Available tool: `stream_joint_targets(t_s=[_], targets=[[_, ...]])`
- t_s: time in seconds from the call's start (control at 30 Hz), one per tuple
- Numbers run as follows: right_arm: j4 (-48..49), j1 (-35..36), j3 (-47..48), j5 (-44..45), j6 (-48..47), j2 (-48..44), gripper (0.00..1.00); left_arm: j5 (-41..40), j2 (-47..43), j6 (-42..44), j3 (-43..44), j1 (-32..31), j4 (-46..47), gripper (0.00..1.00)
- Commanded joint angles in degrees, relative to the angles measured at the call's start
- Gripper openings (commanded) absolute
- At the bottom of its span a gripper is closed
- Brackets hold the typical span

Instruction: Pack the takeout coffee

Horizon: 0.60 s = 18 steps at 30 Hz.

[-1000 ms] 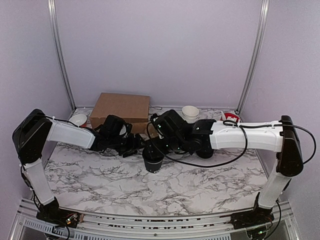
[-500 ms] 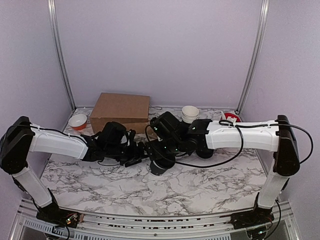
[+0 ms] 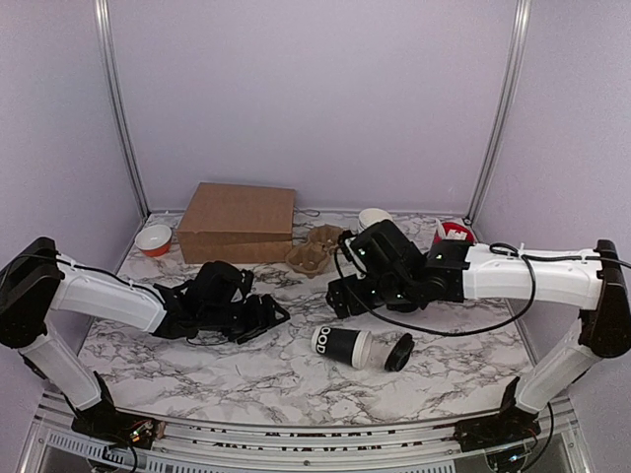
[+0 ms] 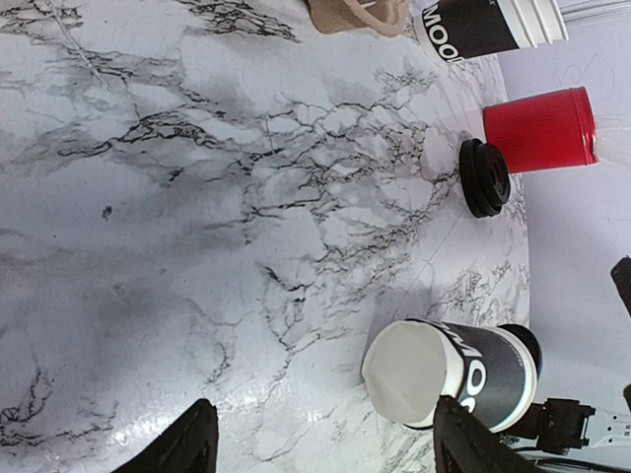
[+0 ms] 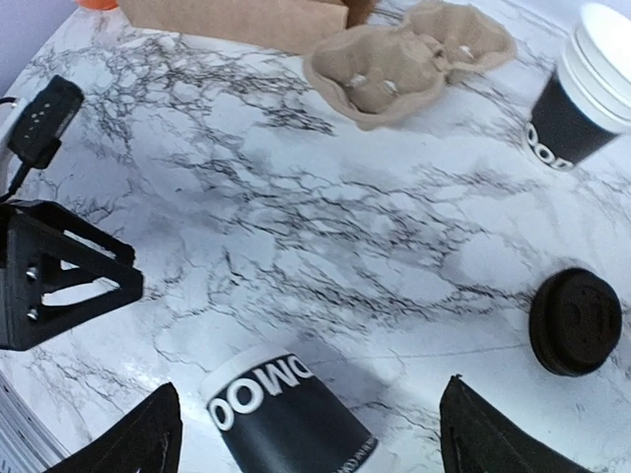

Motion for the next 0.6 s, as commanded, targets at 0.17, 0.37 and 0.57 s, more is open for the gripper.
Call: stream_joint_targets(t_s=[0.17, 0.37, 0.57], targets=[[5.7, -2.3, -20.4, -5.0, 9.3, -22.1, 0.84, 6.9, 1.7, 5.2, 4.5, -0.3, 1.8, 0.72], [20.4, 2.2, -29.4, -14.4, 17.6, -24.0, 0.80, 7.1, 0.7, 5.6, 2.4, -0.8, 1.8, 0.71], [22.3, 6.5, -26.5, -7.0, 22.2, -12.0, 0.73, 4.3, -3.8, 6.1, -1.5, -0.6, 1.8, 0.71]])
